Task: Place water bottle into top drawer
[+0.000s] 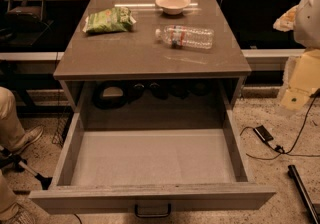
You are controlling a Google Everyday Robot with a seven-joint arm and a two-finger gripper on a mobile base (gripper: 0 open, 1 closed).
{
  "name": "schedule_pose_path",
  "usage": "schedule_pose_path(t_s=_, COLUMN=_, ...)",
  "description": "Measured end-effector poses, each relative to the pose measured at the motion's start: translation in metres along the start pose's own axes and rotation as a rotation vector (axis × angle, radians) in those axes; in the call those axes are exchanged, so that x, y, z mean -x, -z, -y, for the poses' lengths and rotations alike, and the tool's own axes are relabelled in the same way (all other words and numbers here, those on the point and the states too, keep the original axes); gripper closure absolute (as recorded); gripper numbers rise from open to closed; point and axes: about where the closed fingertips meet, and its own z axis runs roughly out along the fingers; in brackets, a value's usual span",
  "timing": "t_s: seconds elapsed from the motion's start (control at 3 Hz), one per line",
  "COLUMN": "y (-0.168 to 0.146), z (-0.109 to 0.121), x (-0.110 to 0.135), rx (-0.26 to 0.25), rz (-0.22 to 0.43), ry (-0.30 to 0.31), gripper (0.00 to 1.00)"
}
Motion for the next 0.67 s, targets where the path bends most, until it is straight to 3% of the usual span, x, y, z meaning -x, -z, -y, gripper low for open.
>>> schedule_pose_path(t_s=0.33, y=0.0, z=0.0, x=0.0, rx=0.0, rz=0.0, ry=0.0, gripper=0.0)
schedule_pose_path(t_s=0.67, y=-0.005, z=0.018, x=0.005, rx=-0.018, rz=0.033, ry=-0.012, gripper=0.0)
